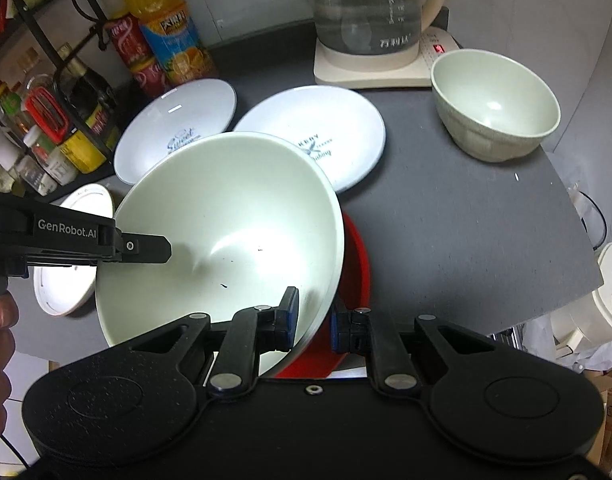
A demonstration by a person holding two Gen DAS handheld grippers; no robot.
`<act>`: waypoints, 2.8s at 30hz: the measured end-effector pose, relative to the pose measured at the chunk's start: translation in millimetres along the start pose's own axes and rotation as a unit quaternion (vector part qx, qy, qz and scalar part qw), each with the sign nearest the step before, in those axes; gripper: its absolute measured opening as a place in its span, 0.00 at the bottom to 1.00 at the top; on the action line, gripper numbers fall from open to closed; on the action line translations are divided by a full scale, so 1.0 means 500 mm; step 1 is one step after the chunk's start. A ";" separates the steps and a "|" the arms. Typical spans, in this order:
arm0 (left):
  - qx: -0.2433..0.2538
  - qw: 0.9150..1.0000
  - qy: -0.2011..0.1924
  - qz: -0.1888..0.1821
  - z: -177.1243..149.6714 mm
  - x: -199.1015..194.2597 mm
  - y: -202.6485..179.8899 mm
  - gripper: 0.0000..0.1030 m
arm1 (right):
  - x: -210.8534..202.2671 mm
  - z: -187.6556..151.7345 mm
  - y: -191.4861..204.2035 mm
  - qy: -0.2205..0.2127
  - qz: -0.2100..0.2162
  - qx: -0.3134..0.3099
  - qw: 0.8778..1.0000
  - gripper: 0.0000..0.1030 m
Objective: Organize plates and bowls
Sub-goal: 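Lower the large green bowl into the red bowl and open the right gripper, then move the right gripper to the small pale green bowl and grasp its rim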
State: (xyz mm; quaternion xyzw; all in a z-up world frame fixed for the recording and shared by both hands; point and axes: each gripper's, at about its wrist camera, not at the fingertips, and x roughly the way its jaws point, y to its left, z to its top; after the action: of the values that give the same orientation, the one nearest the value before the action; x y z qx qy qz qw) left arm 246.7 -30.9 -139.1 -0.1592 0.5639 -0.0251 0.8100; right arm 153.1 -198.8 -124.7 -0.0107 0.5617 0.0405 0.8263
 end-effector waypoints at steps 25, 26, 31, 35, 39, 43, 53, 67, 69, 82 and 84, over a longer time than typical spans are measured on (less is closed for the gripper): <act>-0.016 0.999 0.042 0.008 0.019 0.007 0.001 0.21 | 0.044 0.007 -0.022 0.014 -0.008 0.035 0.999 0.11; -0.016 0.999 0.043 0.008 0.020 0.006 0.001 0.21 | 0.044 0.007 -0.023 0.014 -0.008 0.037 0.999 0.11; -0.003 1.000 0.021 0.002 0.030 -0.020 0.003 0.33 | 0.048 0.010 -0.019 0.010 -0.021 0.035 0.999 0.10; 0.003 1.000 0.016 0.009 0.046 -0.015 0.009 0.36 | 0.052 0.015 -0.020 0.014 -0.025 0.042 0.999 0.10; 0.006 1.000 0.004 -0.007 0.065 -0.013 0.008 0.42 | 0.050 0.024 -0.009 0.022 -0.031 0.040 0.998 0.16; 0.029 0.999 -0.017 -0.013 0.086 -0.011 -0.005 0.57 | 0.041 0.030 0.003 0.018 -0.014 0.055 0.998 0.42; 0.074 0.996 -0.025 -0.036 0.135 0.015 -0.048 0.63 | -0.037 0.024 -0.005 -0.050 -0.039 0.088 0.994 0.77; 0.115 0.992 -0.018 -0.049 0.154 0.045 -0.128 0.64 | -0.052 0.034 -0.095 -0.081 -0.096 0.145 0.982 0.89; 0.119 0.991 -0.016 -0.057 0.156 0.052 -0.139 0.64 | -0.052 0.035 -0.108 -0.085 -0.096 0.153 0.980 0.90; 0.115 0.991 -0.022 -0.061 0.179 0.104 -0.248 0.64 | -0.038 0.071 -0.237 -0.101 -0.078 0.180 0.975 0.91; 0.110 0.992 -0.021 -0.060 0.184 0.114 -0.263 0.64 | -0.032 0.080 -0.261 -0.100 -0.077 0.187 0.974 0.89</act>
State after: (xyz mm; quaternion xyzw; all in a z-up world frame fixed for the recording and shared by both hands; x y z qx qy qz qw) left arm 370.6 -147.2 -124.3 -0.1035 0.5301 -0.1323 0.8311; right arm 194.8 -326.9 -98.6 0.1051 0.4711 -0.1278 0.8664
